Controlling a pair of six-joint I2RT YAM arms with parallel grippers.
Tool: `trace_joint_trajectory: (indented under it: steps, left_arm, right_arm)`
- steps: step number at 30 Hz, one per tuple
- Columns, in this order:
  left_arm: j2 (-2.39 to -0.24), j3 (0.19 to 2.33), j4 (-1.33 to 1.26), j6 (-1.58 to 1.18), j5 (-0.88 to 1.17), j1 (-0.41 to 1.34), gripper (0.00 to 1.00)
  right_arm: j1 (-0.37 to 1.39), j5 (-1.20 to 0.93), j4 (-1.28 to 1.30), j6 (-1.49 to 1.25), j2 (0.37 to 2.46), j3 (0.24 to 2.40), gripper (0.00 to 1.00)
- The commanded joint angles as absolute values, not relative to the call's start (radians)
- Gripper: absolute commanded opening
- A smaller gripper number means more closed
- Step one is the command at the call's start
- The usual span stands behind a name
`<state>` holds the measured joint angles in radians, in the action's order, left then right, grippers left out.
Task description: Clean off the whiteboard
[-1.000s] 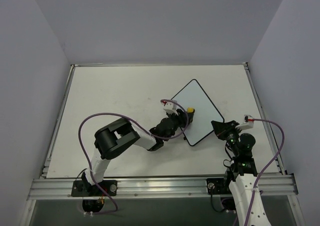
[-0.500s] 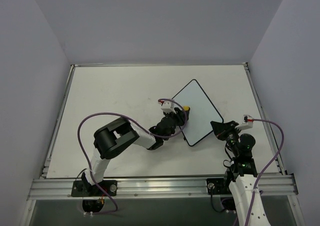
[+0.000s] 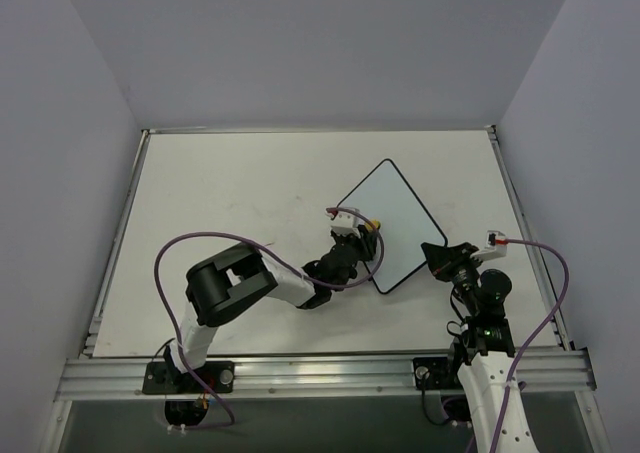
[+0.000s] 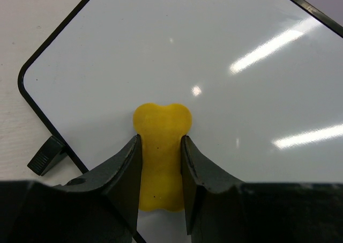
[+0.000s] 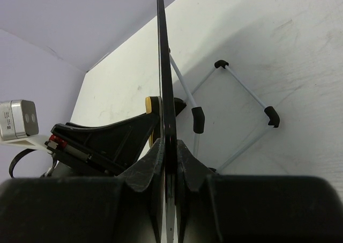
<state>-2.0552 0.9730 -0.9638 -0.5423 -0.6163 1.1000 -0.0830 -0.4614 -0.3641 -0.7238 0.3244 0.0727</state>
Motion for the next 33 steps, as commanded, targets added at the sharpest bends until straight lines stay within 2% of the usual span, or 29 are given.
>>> trace_joint_trajectory:
  steps: [1,9,18,25,33]
  left_arm:
    - [-2.1,0.968,-0.692,-0.529,-0.451,1.109,0.02]
    - [-2.137,1.129,-0.494,-0.532,-0.422,0.979,0.02]
    - [-2.187,1.315,-0.345,-0.505,-0.4,0.92,0.02]
    - [-2.175,1.335,-0.337,-0.48,-0.393,0.911,0.02]
    - [-2.121,1.23,-0.437,-0.474,-0.383,1.006,0.02]
  right_arm:
    - [-0.067,-0.505,-0.453,-0.689,0.307,0.091,0.0]
    - [-0.067,-0.508,-0.436,-0.677,0.301,0.106,0.0]
    - [-0.067,-0.509,-0.4,-0.658,0.281,0.124,0.0]
    - [-0.067,-0.508,-0.377,-0.649,0.273,0.127,0.0]
    - [-0.067,-0.505,-0.397,-0.66,0.279,0.121,0.0]
